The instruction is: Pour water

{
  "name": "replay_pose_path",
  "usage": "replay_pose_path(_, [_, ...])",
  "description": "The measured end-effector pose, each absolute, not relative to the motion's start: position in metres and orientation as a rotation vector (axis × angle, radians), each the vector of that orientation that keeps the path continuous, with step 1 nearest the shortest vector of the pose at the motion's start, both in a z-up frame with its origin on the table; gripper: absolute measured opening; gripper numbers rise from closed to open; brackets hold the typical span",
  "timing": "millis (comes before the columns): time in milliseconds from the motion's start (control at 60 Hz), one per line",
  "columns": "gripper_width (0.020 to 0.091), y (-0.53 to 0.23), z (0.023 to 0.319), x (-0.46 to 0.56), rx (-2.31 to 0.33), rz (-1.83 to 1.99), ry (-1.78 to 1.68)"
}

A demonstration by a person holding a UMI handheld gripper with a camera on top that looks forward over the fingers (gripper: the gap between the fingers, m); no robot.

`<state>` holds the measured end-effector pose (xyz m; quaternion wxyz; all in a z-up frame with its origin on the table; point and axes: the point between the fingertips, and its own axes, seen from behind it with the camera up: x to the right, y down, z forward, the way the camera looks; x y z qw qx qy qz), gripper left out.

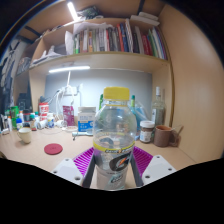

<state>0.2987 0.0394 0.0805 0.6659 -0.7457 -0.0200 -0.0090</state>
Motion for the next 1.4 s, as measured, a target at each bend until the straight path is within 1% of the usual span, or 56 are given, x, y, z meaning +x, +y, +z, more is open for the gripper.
replay_pose_path(167, [0.0558,0.045,0.084,0.304,-1.610,-0.037,0.011])
replay_pose_path(267, [0.0499,0.048,0.086,0.299,-1.602,-0.039,-0.002])
replay_pose_path(400, [0.0478,0.054,0.084,0.287,-1.627,-0.044,-0.034])
replay_pose_path(433, [0.0463,0.057,0.088,0.281,-1.629,-0.044,-0.052])
replay_pose_path(483, [0.0463,0.062,0.101,0.272,-1.619,-0.063,-0.082])
replay_pose_path(533, [0.0464,0.071,0.120,0.260,-1.601,-0.108,-0.135])
replay_pose_path(650, [0.0464,0.094,0.176,0.206,-1.528,-0.246,-0.316])
replay_pose_path(717, [0.0465,0.111,0.207,0.169,-1.459,-0.388,-0.466])
replay_pose_path(750, [0.0463,0.120,0.218,0.152,-1.419,-0.474,-0.561])
replay_pose_path(800, [0.0461,0.135,0.227,0.120,-1.344,-0.617,-0.718])
replay_pose_path(933, [0.0464,0.156,0.221,0.042,-1.072,-1.015,-1.139])
replay_pose_path(1017, [0.0458,0.162,0.195,0.003,-0.935,-1.177,-1.350])
replay_pose_path(1067, [0.0462,0.161,0.185,-0.013,-0.851,-1.262,-1.443])
replay_pose_path(1167, [0.0463,0.159,0.183,-0.036,-0.586,-1.456,-1.595])
replay_pose_path(1250, [0.0465,0.158,0.184,-0.055,-0.383,-1.577,-1.641])
replay_pose_path(1283, [0.0464,0.158,0.181,-0.058,-0.339,-1.605,-1.660])
replay_pose_path(1300, [0.0462,0.149,0.186,-0.051,-0.322,-1.631,-1.675])
replay_pose_path(1317, [0.0464,0.159,0.180,-0.058,-0.316,-1.625,-1.688])
replay_pose_path(1400, [0.0464,0.161,0.183,-0.058,-0.300,-1.653,-1.699])
